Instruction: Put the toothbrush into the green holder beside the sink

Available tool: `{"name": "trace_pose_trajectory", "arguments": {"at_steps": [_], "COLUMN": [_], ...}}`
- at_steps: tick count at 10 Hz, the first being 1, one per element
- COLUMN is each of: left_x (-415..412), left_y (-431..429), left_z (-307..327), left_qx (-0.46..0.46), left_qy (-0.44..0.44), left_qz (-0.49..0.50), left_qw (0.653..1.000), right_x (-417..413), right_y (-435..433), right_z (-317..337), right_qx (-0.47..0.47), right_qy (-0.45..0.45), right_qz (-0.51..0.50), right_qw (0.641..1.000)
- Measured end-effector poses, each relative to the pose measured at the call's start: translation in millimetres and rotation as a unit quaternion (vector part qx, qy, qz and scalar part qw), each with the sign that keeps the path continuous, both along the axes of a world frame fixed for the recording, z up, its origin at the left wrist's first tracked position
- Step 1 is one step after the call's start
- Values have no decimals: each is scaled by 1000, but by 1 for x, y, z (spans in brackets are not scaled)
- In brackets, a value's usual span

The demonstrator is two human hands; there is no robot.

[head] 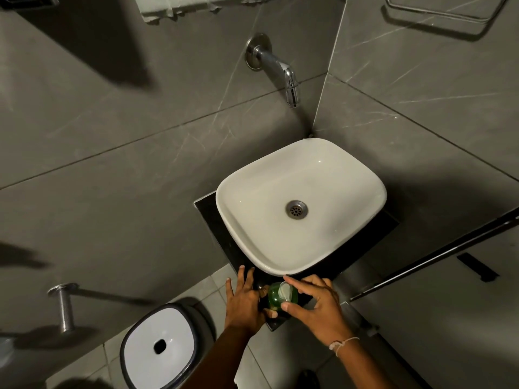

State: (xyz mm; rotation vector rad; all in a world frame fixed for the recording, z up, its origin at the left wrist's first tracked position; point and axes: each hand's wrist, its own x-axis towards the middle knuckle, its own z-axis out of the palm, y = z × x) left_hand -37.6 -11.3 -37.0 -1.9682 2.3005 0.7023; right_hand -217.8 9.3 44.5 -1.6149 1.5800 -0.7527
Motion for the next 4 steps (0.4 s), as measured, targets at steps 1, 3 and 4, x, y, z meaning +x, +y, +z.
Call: {"name": "trace_pose_trajectory", "arguments": {"at_steps": [1,3,4], "left_x": [0,6,26], "left_y": [-1,9,17], "left_z": [-2,-4,1], "left_qx": [-1,33,-14], "left_qy": [1,21,14], "left_qz": [1,18,51], "left_qw": [1000,999,999], "right_x": [-2,-7,-15], "right_y": [0,9,11], "right_z": [-1,22,68], "right_qx": [27,32,-44], "right_qy": [-13,-137,-205], "right_qz": [16,-58,-123], "right_qw": [999,988,970]}}
